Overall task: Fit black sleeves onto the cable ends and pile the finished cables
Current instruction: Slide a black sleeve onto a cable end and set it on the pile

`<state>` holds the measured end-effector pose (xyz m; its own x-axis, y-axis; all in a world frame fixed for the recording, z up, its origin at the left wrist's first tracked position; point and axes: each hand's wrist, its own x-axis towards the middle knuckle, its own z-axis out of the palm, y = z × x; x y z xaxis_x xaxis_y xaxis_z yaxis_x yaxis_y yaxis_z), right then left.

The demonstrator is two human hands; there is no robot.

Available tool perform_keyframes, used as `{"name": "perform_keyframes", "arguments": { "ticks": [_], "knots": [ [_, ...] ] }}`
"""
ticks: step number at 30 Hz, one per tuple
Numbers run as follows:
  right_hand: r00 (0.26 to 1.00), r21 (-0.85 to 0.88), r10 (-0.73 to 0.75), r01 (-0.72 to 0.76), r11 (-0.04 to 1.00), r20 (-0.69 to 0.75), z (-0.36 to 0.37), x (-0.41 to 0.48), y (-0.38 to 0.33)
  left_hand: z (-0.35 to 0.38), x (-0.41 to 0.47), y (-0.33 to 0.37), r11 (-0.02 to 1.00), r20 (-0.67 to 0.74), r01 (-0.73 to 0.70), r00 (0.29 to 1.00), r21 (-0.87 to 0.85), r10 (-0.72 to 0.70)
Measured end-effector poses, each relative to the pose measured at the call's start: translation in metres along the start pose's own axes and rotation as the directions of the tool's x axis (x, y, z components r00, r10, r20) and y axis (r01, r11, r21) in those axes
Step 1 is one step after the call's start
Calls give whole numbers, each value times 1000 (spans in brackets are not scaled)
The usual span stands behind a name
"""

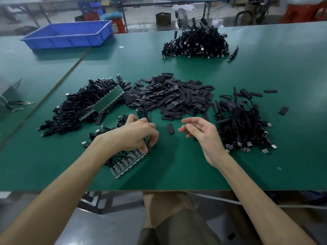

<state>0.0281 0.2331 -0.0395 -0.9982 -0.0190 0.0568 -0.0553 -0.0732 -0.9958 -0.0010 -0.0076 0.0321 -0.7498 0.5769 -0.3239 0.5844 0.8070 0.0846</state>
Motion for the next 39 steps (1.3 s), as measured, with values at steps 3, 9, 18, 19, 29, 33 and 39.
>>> {"name": "perform_keyframes", "arguments": {
  "ticks": [3, 9, 18, 19, 29, 33, 39],
  "knots": [
    [1000, 4, 2, -2, 1000, 6, 1, 0, 0, -6, 0, -1, 990, 12, 34, 999, -139, -33],
    [998, -23, -10, 11, 1000, 67, 0, -1, 1, -25, 2, 1, 929, -232, 46, 963, -367, -139],
    [983, -171, -32, 63, 983, 179, 8, -4, 1, -11, 32, 38, 703, -392, -11, 837, -711, -383],
    [985, -158, -43, 70, 985, 170, 8, -4, 2, -8, 35, 42, 690, -375, -4, 842, -724, -389],
    [984, -150, -29, 56, 987, 177, 4, -2, 5, 3, 49, 58, 632, -293, 128, 805, -764, -516],
    [986, -197, -26, 59, 979, 165, 3, -1, 9, 8, 51, 59, 621, -299, 140, 782, -771, -547],
    [987, -246, -24, 63, 967, 159, 2, -1, 10, 9, 52, 59, 576, -278, 138, 771, -806, -573]
  ]
}}
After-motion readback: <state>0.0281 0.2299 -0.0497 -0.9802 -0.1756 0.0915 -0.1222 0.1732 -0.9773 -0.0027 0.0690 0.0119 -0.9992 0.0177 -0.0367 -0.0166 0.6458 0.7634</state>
